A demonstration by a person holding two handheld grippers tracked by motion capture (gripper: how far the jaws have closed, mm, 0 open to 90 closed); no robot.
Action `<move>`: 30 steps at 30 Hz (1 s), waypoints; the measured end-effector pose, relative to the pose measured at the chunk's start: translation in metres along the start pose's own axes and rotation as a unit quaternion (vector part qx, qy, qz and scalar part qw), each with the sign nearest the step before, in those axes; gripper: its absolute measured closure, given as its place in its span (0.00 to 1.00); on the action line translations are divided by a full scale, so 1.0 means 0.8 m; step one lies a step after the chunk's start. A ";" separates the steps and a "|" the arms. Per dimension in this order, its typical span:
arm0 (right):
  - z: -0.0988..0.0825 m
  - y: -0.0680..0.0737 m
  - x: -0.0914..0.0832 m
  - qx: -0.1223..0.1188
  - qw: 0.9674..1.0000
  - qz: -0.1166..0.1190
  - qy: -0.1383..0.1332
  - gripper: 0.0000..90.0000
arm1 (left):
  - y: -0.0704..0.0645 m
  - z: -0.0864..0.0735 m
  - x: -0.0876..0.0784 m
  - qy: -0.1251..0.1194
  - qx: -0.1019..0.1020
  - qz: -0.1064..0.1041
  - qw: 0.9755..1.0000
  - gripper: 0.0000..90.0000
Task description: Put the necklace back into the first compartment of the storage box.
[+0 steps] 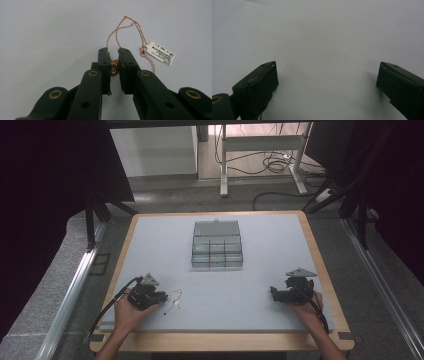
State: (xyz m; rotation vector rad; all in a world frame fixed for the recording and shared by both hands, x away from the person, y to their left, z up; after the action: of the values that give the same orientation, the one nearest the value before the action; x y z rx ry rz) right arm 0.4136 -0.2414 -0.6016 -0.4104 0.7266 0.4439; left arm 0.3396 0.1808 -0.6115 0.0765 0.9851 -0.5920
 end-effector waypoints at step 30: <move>0.000 0.000 0.000 -0.003 1.000 0.001 -0.001 0.04 | -0.002 0.026 -0.052 -0.079 -0.044 -0.054 0.994 0.90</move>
State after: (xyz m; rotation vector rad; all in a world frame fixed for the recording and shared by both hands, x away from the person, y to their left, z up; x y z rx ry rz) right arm 0.4138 -0.2414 -0.6016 -0.4140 0.7232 0.4488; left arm 0.3379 0.1909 -0.5664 -0.1021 0.8635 -0.6427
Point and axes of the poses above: each handheld gripper's, and its own axes: x roughly forward along the jaws, z roughly out of its top, y roughly to its left, the point moved 10 cm from there along x, roughly forward along the jaws, and after that the axes turned 11 degrees about -x, right-handed, at the moved point
